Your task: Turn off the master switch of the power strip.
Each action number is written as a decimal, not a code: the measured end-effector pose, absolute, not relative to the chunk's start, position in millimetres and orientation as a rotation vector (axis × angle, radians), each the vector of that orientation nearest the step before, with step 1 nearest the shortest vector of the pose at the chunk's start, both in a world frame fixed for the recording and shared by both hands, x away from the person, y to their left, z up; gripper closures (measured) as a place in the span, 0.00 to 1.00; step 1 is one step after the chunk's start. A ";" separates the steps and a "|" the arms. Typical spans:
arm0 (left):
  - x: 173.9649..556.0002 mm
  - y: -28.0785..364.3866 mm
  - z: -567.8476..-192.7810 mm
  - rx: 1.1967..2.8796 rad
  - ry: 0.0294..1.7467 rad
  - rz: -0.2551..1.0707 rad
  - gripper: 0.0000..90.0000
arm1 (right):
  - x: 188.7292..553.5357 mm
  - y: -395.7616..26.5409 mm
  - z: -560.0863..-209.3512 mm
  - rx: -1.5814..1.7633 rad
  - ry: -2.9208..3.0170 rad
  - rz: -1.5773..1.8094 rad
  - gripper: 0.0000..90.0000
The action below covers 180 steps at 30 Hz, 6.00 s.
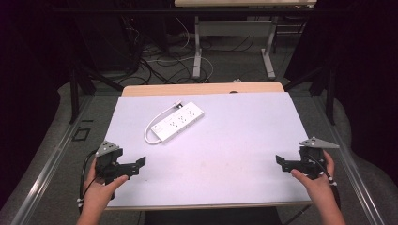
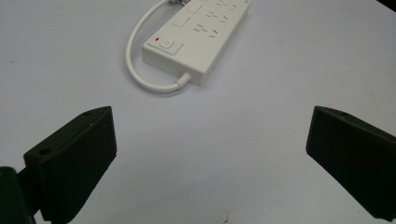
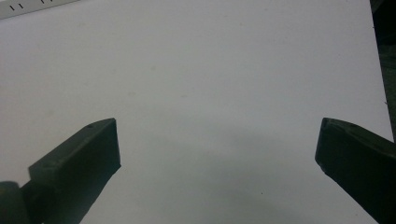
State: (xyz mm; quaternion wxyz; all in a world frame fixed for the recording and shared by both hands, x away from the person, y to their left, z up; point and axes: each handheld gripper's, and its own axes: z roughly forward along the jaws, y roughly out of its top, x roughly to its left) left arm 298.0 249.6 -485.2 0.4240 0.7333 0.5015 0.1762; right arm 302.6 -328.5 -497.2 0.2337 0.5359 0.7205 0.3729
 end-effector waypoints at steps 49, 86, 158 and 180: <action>362.4 224.5 -444.7 1.970 1.207 0.454 0.25 | 303.3 -322.7 -507.8 1.439 2.018 1.033 0.00; 427.0 212.4 -412.4 1.937 1.258 0.435 0.36 | 307.3 -319.8 -517.7 1.459 2.048 1.025 0.00; 487.7 183.3 -486.0 2.116 1.474 0.282 1.00 | 312.9 -316.5 -531.7 1.456 2.104 0.991 0.00; 493.8 185.4 -510.6 2.149 1.563 0.251 1.00 | 313.4 -316.0 -533.0 1.460 2.105 0.990 0.00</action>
